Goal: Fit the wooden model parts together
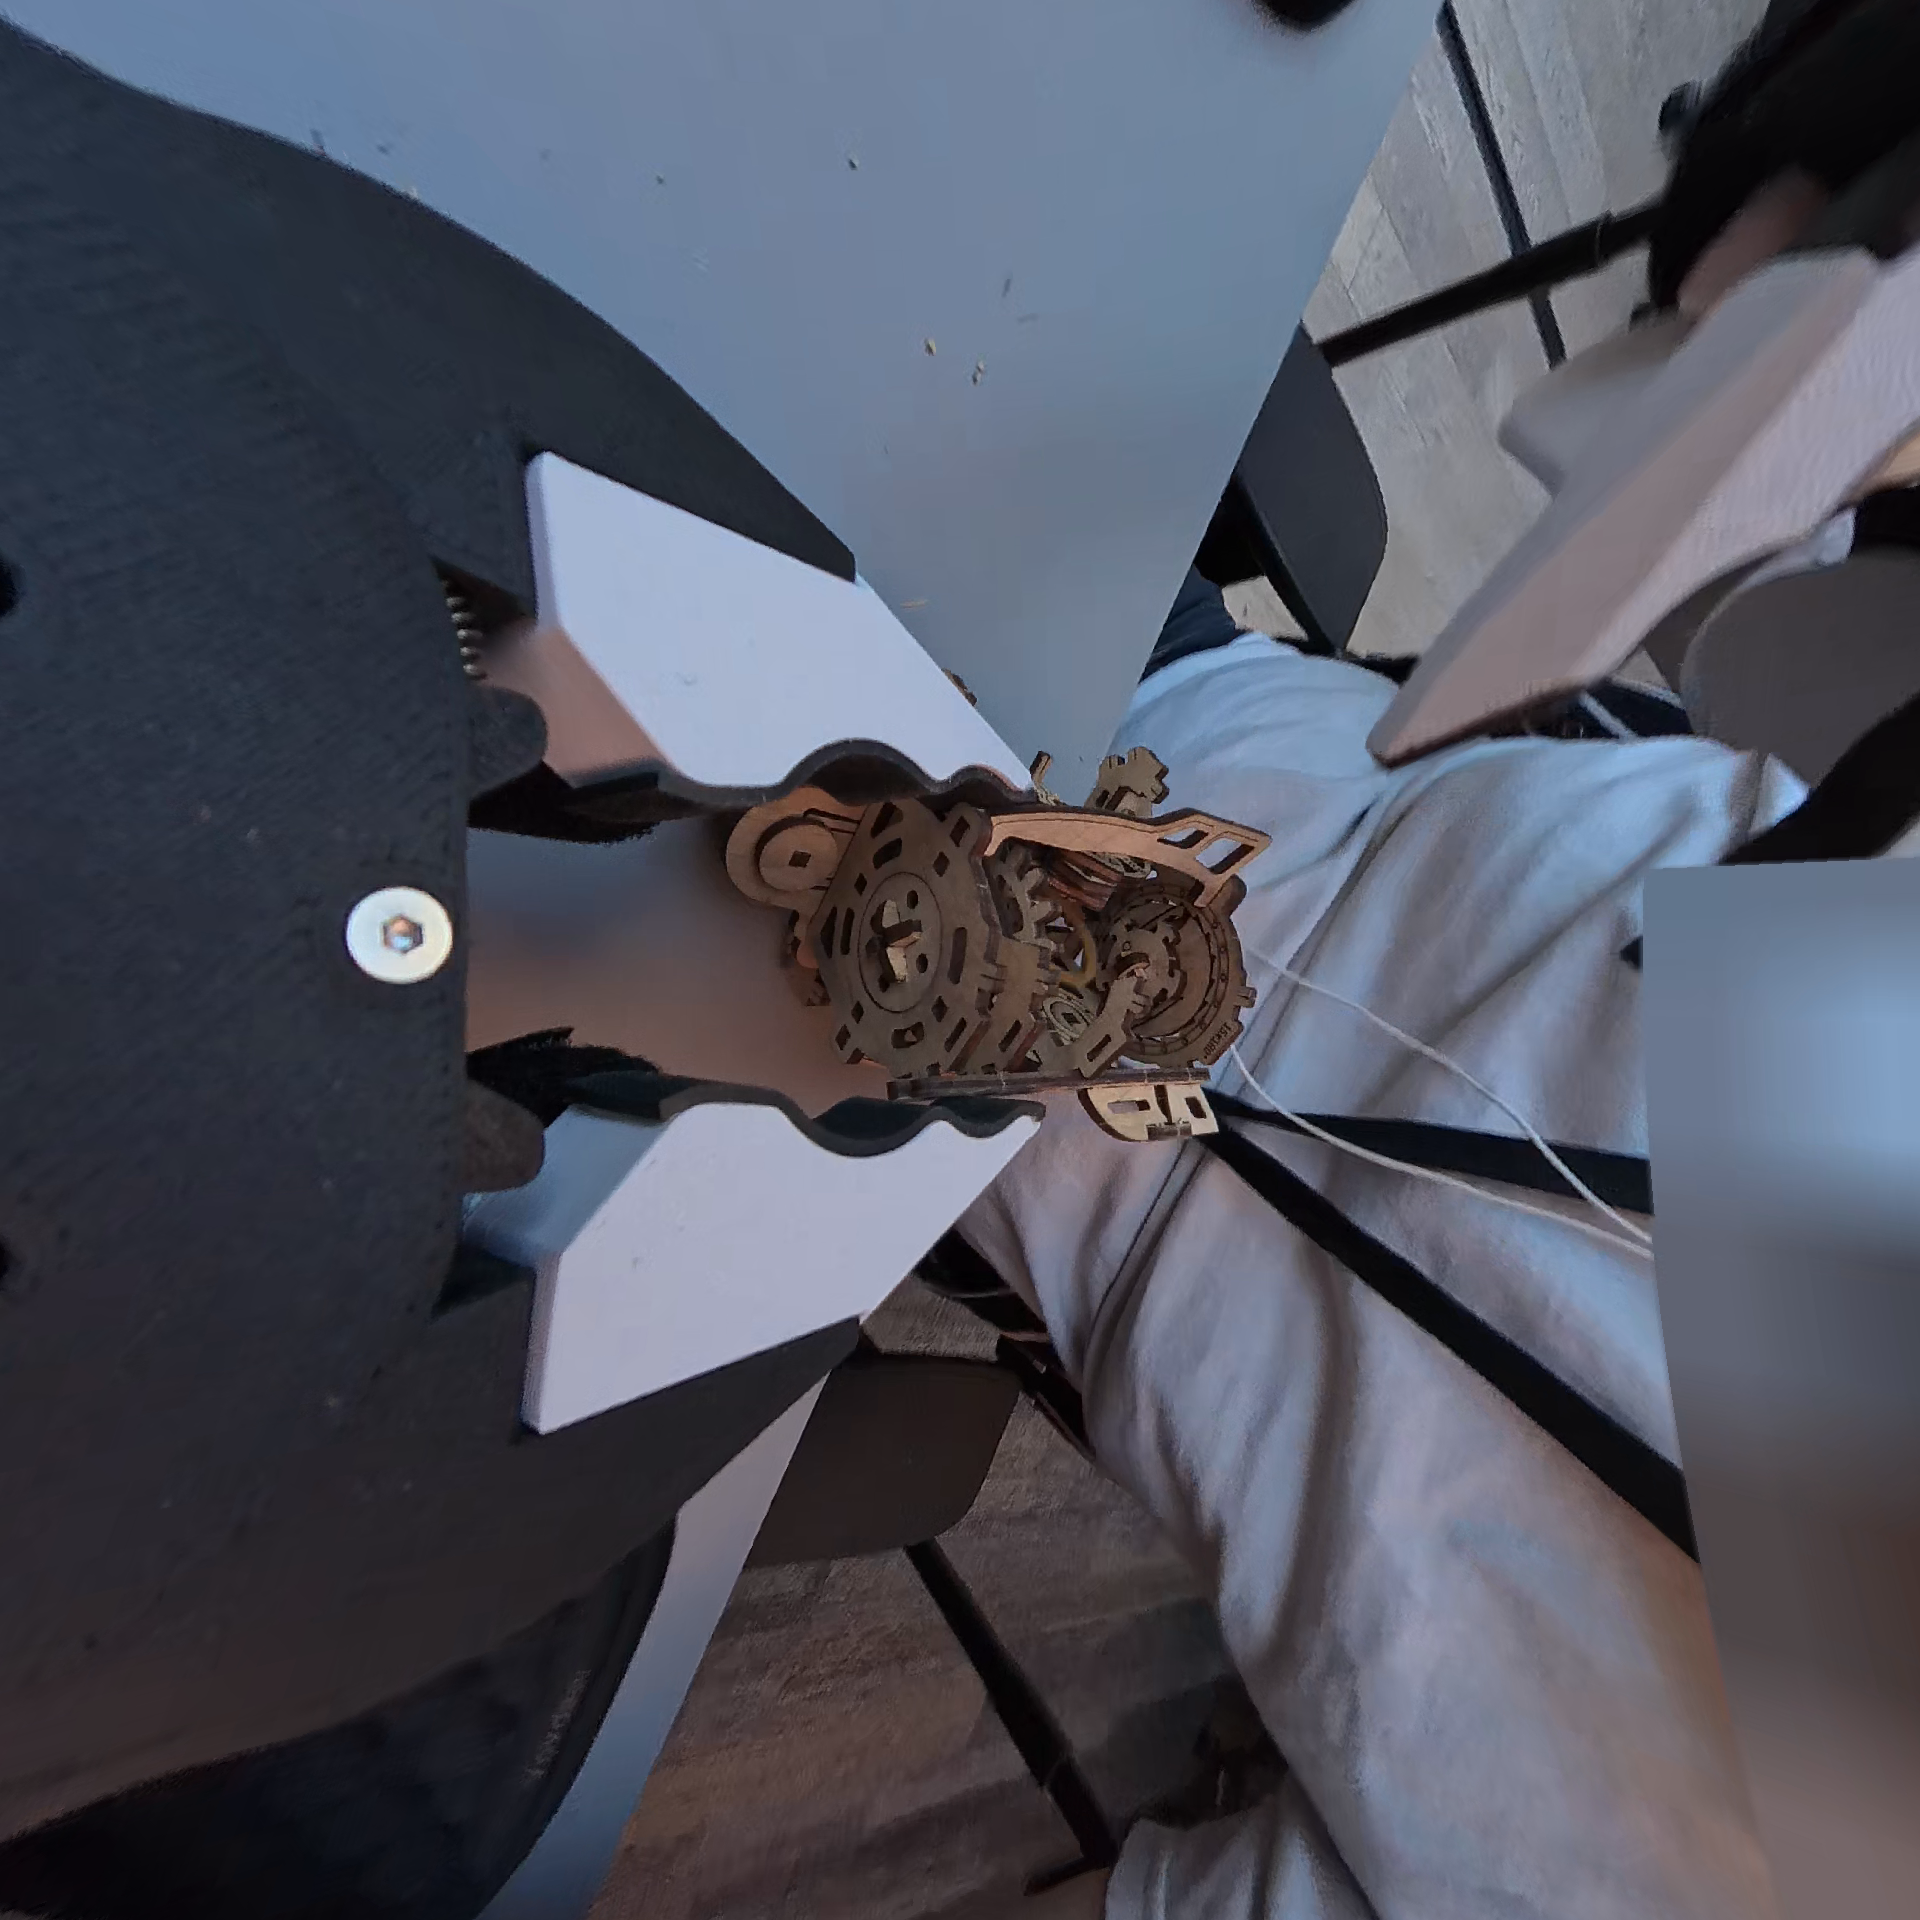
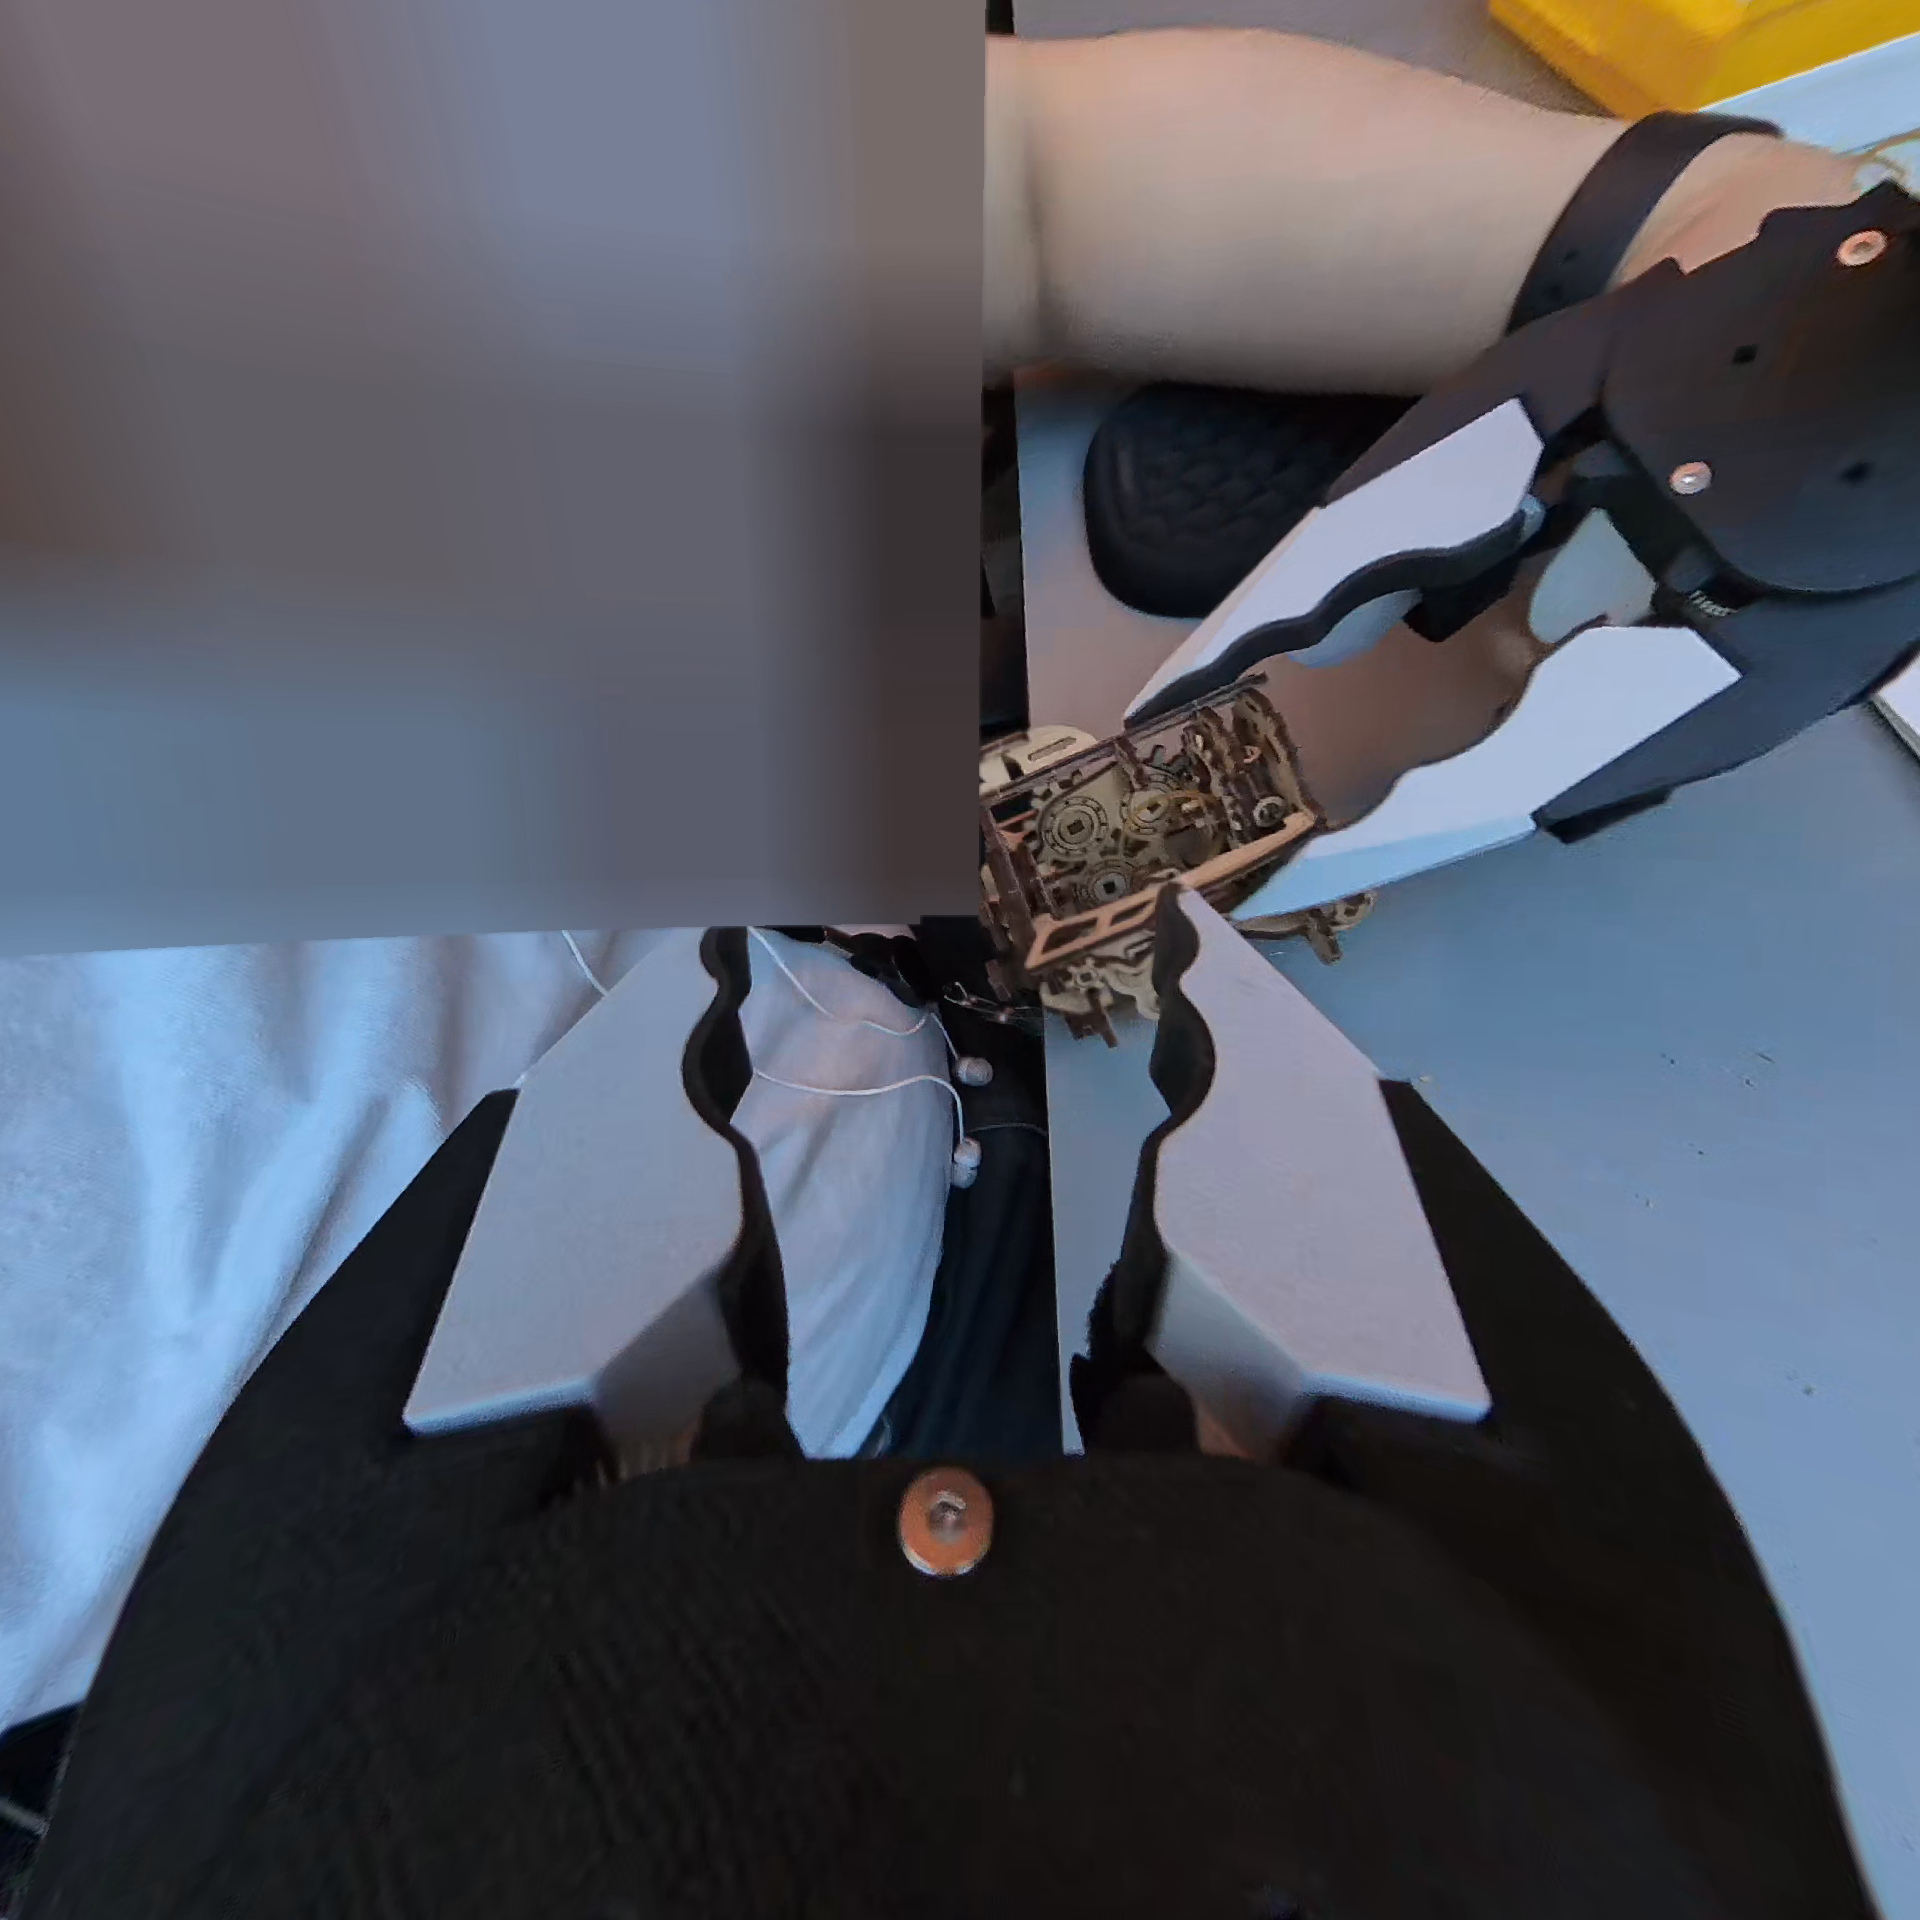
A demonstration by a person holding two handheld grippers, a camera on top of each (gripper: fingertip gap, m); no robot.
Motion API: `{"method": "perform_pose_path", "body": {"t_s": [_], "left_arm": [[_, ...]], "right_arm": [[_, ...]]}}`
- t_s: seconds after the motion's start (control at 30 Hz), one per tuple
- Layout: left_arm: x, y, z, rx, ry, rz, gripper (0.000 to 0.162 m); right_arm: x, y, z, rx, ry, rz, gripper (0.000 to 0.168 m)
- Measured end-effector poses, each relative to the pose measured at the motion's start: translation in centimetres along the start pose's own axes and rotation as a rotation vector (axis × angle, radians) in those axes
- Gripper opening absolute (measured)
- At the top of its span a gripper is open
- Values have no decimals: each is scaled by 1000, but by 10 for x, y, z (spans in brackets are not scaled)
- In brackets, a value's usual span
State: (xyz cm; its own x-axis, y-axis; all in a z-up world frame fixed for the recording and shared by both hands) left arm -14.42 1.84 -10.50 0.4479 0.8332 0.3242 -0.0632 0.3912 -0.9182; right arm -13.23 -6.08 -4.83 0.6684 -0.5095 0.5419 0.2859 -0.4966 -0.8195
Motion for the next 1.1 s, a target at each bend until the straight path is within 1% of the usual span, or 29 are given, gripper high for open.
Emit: {"method": "perform_pose_path", "body": {"t_s": [0.03, 0.13, 0.23, 0.3, 0.33, 0.4, 0.47, 0.53, 0.6, 0.7, 0.73, 0.8, 0.9, 0.97, 1.1], "left_arm": [[0, 0, 1, -4, 37, -6, 53], [4, -2, -5, 13, 97, -10, 53], [11, -8, -10, 69, 133, 38, 55], [17, -14, -16, 113, 115, 92, 69], [21, -16, -19, 122, 97, 106, 72], [29, -16, -22, 119, 41, 105, 71], [39, -18, -21, 150, -51, 79, 73], [52, -24, -10, 190, -176, 74, 74], [65, -29, 3, 213, -371, 96, 74], [76, -32, 31, 232, -683, 170, 74], [74, -34, 41, 223, -775, 199, 72], [67, -35, 60, 214, -952, 245, 71], [46, -33, 84, 232, -1147, 269, 74], [28, -36, 94, 243, -1228, 275, 74], [-1, -43, 107, 283, -1322, 282, 76]], "right_arm": [[2, 2, 3, -15, 2, 31, 76], [-1, 13, 15, -35, 19, 67, 76], [-9, 29, 23, 40, 36, 44, 76], [-15, 36, 24, 91, 19, 36, 76], [-18, 39, 24, 96, 3, 31, 76], [-22, 43, 28, 96, -14, 12, 76], [-21, 46, 28, 144, -31, -16, 76], [-13, 41, 30, 269, -26, -39, 75], [-2, 31, 37, 454, -29, -43, 73], [5, 16, 54, 670, -150, -102, 73], [4, 9, 59, 709, -214, -132, 77], [-5, -6, 71, 795, -311, -224, 87], [-21, -22, 71, 965, -472, -359, 87], [-32, -25, 64, 1087, -560, -447, 86], [-49, -22, 68, 1359, -586, -595, 87]]}}
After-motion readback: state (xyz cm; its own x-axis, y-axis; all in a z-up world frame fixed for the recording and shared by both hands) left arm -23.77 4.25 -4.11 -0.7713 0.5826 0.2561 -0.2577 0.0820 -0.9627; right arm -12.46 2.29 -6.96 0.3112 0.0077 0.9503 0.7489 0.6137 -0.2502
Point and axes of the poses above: each gripper's, where its closed fingertips meet, x back along the fingers, y out of its underside, z = x × y across the jaws, the point moved 2 cm from there along x, back along the fingers, and after that the axes turned 5 degrees about y, right-handed, at the moved point
